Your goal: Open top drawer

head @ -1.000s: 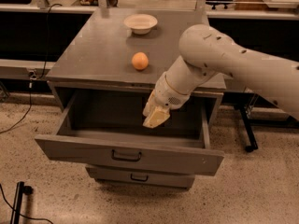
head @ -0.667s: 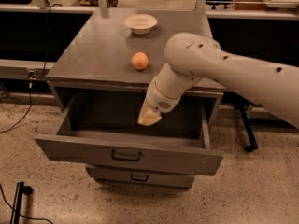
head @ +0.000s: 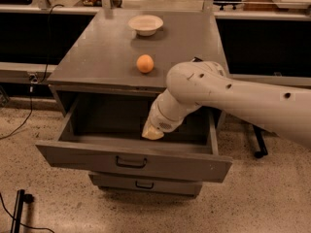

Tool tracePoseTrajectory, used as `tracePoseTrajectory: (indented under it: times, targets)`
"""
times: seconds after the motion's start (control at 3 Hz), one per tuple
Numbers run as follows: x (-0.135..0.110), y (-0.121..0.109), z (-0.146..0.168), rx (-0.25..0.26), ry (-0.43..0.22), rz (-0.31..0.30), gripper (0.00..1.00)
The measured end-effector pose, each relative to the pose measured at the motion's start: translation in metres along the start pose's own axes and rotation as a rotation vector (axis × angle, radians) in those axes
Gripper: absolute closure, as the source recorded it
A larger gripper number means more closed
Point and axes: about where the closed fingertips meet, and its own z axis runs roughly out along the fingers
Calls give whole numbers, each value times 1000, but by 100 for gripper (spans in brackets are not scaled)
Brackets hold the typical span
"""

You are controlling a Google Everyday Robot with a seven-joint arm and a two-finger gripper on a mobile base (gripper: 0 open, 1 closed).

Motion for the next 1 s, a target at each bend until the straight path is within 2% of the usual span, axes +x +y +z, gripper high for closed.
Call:
tracePoseTrajectory:
  times: [0.33,0.67,1.0]
  targets:
    - [-4,1,17,-88,-67,3,100]
    - [0,-7,36,-133,-98,31,100]
    - [2,-8,53,-158,-93,53,100]
